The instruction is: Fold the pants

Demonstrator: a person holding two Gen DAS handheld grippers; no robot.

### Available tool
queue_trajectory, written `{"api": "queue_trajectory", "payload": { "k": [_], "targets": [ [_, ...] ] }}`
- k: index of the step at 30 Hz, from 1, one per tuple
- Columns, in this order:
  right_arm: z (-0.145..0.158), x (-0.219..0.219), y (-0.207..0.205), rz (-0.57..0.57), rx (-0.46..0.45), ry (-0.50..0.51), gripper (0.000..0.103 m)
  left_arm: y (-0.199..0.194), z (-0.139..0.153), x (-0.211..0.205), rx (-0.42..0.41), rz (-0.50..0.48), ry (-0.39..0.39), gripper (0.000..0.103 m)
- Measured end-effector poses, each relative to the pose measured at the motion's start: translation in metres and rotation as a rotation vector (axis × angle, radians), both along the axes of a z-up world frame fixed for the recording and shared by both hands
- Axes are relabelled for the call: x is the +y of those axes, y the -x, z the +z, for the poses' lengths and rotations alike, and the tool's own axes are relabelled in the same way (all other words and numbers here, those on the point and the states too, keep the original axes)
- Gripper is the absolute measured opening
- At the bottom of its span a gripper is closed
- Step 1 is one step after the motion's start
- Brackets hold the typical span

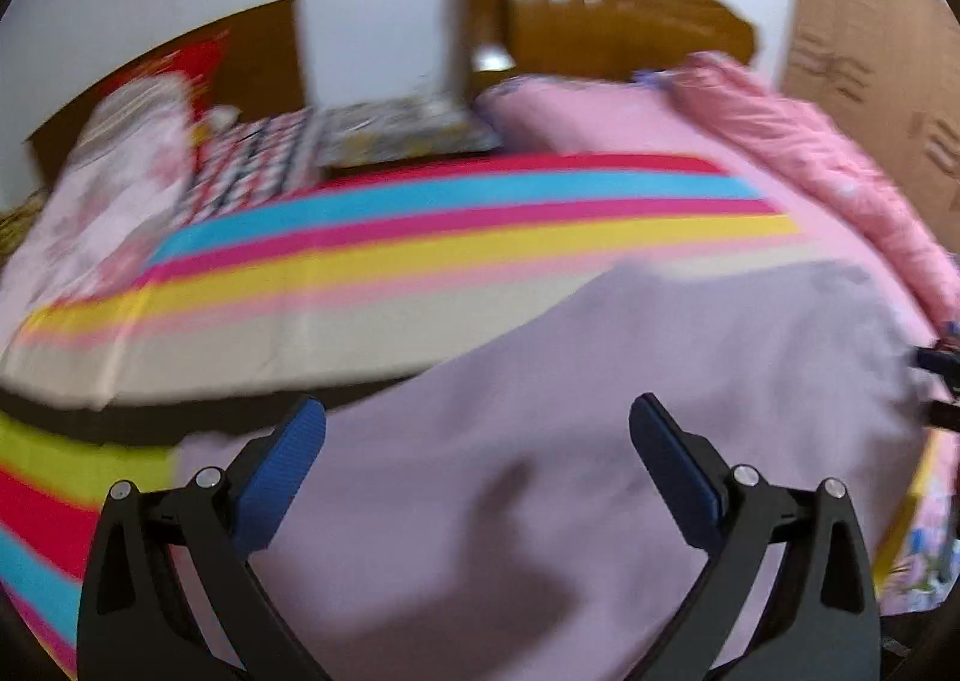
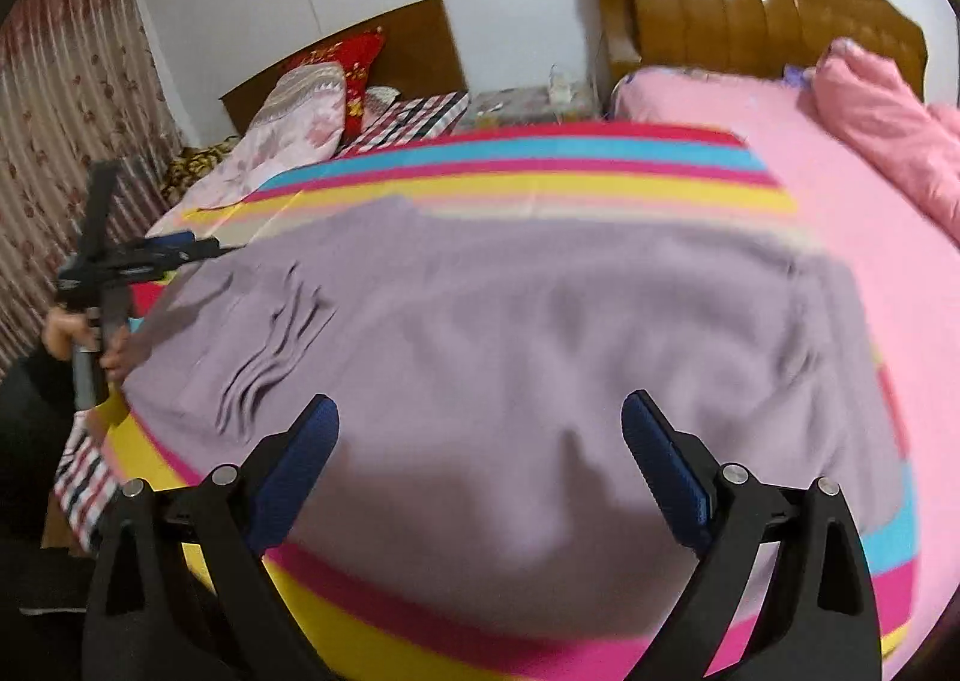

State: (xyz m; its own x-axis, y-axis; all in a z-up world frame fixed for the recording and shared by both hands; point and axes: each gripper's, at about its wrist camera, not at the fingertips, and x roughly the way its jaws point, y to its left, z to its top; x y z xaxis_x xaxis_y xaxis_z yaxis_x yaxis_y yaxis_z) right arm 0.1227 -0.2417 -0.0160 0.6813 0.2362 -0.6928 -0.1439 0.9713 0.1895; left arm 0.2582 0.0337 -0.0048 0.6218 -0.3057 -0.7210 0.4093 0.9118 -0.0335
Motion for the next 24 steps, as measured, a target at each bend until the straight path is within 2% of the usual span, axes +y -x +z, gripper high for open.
{"api": "queue_trajectory", "payload": {
  "k": [3,7,9,11,12,13,15,17,20,21,24],
  "targets": [
    [-0.002,0.006,-0.032,0.029,0.022,0.036,0.092,-0.023,0.005,-0.073,0.065,-0.132,0.012,0.101],
    [-0.012,0.01,-0.076,0.066,0.066,0.065,0.092,-0.049,-0.021,-0.159,0.11,-0.291,-0.116,0.101],
    [-0.022,0.003,-0.097,0.062,0.108,0.12,0.092,-0.063,-0.042,-0.175,0.156,-0.302,-0.143,0.101],
    [-0.041,-0.01,-0.118,0.025,0.2,0.233,0.092,-0.073,-0.062,-0.18,0.163,-0.293,-0.19,0.102],
    [-0.049,-0.018,-0.124,0.012,0.236,0.249,0.092,-0.074,-0.06,-0.178,0.161,-0.3,-0.167,0.102],
    [-0.048,-0.033,-0.124,0.013,0.229,0.144,0.093,-0.077,-0.059,-0.174,0.169,-0.292,-0.145,0.102],
    [-0.045,-0.04,-0.119,0.005,0.216,0.087,0.093,-0.08,-0.059,-0.167,0.171,-0.254,-0.105,0.101],
    [-0.038,-0.038,-0.116,-0.011,0.192,0.092,0.093,-0.081,-0.059,-0.163,0.168,-0.221,-0.095,0.101],
    [-0.022,-0.036,-0.118,-0.049,0.082,0.093,0.097,-0.084,-0.062,-0.162,0.197,-0.201,-0.072,0.101],
    [-0.023,-0.038,-0.125,-0.074,0.073,0.115,0.098,-0.085,-0.062,-0.161,0.2,-0.198,-0.066,0.101],
    [-0.05,-0.051,-0.151,-0.139,0.198,0.139,0.099,-0.087,-0.061,-0.159,0.197,-0.195,-0.066,0.101]
  ]
}}
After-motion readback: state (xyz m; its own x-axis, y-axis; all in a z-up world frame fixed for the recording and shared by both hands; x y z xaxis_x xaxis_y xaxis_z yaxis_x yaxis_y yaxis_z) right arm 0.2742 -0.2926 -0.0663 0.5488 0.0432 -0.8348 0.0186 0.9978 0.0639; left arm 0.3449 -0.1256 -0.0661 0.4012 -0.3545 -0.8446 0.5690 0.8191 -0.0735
